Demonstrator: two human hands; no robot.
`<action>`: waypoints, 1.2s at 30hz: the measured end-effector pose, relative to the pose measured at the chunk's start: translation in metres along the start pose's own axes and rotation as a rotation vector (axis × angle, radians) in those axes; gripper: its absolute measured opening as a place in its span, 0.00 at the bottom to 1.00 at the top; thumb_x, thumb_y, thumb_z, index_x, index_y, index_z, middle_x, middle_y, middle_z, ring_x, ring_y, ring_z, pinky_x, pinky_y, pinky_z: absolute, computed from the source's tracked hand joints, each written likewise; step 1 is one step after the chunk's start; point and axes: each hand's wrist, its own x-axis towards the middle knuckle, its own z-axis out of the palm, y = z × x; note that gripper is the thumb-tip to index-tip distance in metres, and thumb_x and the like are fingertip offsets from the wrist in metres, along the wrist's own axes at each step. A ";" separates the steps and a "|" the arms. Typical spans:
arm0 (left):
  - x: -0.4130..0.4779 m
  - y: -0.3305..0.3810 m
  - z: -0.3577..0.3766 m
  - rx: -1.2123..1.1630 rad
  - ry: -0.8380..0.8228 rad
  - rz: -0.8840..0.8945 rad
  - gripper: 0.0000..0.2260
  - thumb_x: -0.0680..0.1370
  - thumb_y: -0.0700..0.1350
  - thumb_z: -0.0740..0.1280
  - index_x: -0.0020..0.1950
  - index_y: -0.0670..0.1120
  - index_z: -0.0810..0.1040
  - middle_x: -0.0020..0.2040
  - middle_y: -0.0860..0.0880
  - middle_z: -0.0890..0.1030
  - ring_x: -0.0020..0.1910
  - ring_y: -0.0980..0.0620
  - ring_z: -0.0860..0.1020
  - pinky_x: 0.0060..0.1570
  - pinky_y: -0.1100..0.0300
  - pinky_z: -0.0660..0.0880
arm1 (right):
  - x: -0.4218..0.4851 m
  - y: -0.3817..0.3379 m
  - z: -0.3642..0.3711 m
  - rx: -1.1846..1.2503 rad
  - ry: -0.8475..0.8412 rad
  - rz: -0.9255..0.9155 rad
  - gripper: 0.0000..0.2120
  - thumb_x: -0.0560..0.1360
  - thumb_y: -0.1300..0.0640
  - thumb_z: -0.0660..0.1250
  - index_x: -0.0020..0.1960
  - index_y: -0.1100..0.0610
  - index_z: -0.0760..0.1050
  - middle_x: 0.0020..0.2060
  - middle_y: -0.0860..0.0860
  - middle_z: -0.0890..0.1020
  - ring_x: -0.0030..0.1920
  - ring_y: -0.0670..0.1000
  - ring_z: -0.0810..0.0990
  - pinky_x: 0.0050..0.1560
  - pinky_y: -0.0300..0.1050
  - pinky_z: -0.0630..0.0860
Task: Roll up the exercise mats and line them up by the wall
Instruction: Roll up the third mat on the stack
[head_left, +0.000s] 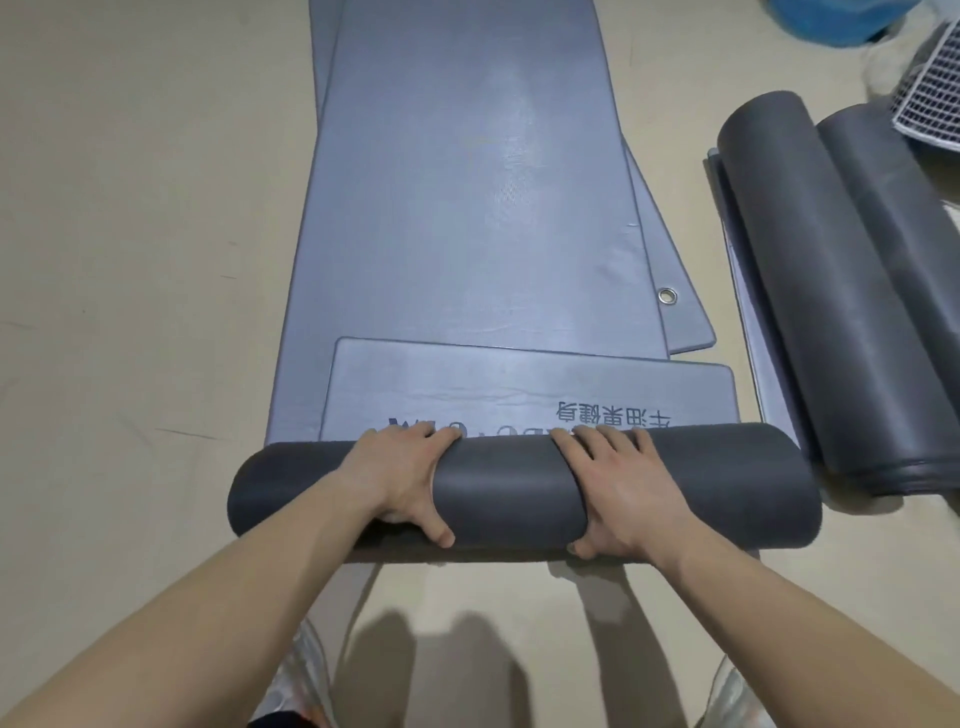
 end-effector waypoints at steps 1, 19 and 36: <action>0.002 -0.003 -0.004 -0.054 -0.036 -0.005 0.56 0.54 0.73 0.77 0.77 0.59 0.58 0.64 0.54 0.75 0.61 0.45 0.76 0.59 0.49 0.75 | -0.009 -0.005 0.007 -0.011 0.026 0.032 0.65 0.54 0.30 0.78 0.81 0.51 0.51 0.75 0.56 0.67 0.75 0.62 0.65 0.74 0.67 0.59; 0.062 -0.020 -0.043 0.045 0.205 -0.026 0.62 0.54 0.79 0.71 0.82 0.57 0.50 0.75 0.51 0.69 0.72 0.44 0.70 0.70 0.44 0.66 | 0.061 0.016 0.009 -0.037 0.362 0.029 0.67 0.48 0.37 0.84 0.80 0.55 0.58 0.75 0.63 0.67 0.74 0.67 0.65 0.71 0.71 0.57; 0.025 0.103 0.017 -0.389 0.030 -0.205 0.50 0.55 0.80 0.70 0.67 0.51 0.69 0.60 0.51 0.80 0.59 0.45 0.79 0.54 0.51 0.76 | -0.020 0.059 0.034 0.506 0.324 0.527 0.51 0.71 0.55 0.76 0.83 0.42 0.48 0.69 0.60 0.70 0.61 0.64 0.75 0.59 0.58 0.75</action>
